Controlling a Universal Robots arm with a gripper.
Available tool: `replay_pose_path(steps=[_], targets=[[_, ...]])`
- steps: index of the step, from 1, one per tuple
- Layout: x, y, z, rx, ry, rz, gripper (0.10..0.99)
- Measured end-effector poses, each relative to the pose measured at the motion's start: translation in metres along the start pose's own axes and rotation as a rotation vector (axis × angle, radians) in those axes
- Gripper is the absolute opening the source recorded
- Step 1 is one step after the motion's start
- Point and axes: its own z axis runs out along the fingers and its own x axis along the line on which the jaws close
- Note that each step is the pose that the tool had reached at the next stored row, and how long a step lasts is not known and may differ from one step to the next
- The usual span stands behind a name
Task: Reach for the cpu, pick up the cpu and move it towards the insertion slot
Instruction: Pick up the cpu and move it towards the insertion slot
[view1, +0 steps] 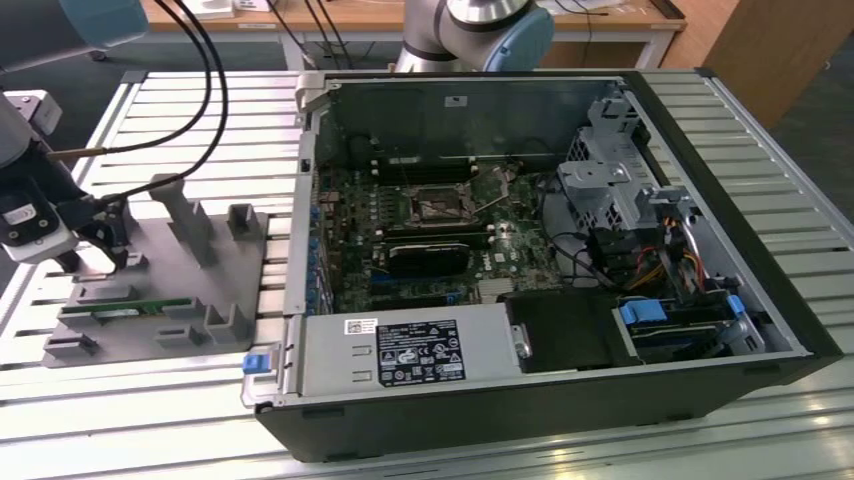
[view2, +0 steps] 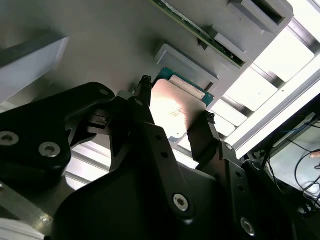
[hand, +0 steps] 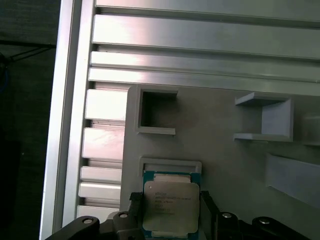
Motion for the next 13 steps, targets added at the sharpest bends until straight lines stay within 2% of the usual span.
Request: replay_pose_path(steps=[13], targets=[[0.0001,0.0008,-0.0159,0.000,-0.0001,0.000,0.541]])
